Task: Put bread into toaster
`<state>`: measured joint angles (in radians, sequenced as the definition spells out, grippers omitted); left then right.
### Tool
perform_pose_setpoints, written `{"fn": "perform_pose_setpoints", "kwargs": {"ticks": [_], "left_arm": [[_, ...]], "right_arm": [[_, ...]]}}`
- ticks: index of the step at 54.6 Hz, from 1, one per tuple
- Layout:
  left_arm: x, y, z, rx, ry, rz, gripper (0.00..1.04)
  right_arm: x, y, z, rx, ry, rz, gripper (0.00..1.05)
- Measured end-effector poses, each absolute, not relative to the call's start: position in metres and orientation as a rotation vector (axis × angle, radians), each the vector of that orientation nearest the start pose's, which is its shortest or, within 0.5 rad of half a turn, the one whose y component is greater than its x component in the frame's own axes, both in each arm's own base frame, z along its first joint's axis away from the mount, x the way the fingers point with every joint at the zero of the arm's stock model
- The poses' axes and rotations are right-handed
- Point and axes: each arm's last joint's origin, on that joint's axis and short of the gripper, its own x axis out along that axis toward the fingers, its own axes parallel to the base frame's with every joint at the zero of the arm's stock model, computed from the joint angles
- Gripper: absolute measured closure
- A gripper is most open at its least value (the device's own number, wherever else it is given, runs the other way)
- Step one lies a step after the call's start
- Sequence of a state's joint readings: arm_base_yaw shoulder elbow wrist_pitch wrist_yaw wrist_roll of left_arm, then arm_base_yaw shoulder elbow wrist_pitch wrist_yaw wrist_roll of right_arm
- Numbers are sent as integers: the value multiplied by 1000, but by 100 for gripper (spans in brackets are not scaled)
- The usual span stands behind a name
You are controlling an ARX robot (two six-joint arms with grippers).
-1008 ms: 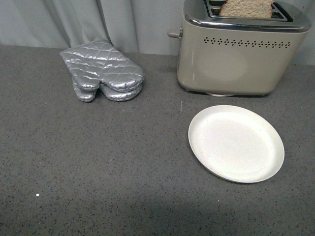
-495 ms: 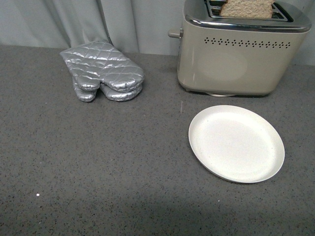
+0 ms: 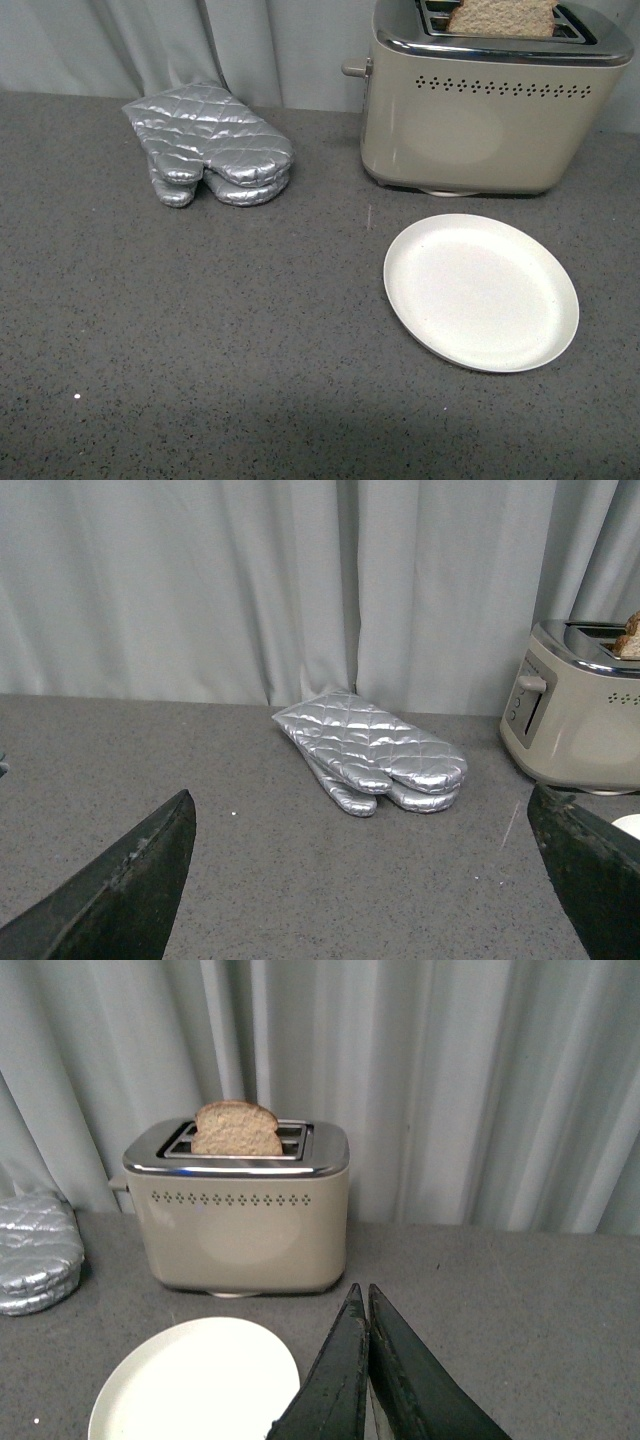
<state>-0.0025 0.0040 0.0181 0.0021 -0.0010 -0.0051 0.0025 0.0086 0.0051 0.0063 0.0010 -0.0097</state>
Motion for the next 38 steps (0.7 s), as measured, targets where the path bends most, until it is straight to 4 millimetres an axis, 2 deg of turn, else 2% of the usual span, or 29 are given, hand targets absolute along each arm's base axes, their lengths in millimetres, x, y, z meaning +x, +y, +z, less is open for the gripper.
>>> {"fn": "perform_pose_setpoints", "kwargs": {"ticks": [3,13,24,31,38], "left_arm": [[97,0,170,-5,-17,-2,7],[97,0,170,-5,-16,-2,7],[97,0,170,-5,-16,-2,7],[97,0,170,-5,-16,-2,7],[97,0,170,-5,-16,-2,7]], "right_arm": [[98,0,165,-10,-2,2,104],[98,0,165,-10,-2,1,75],[98,0,165,-10,-3,1,30],[98,0,165,-10,-3,1,9],[98,0,165,-7,-3,1,10]]}}
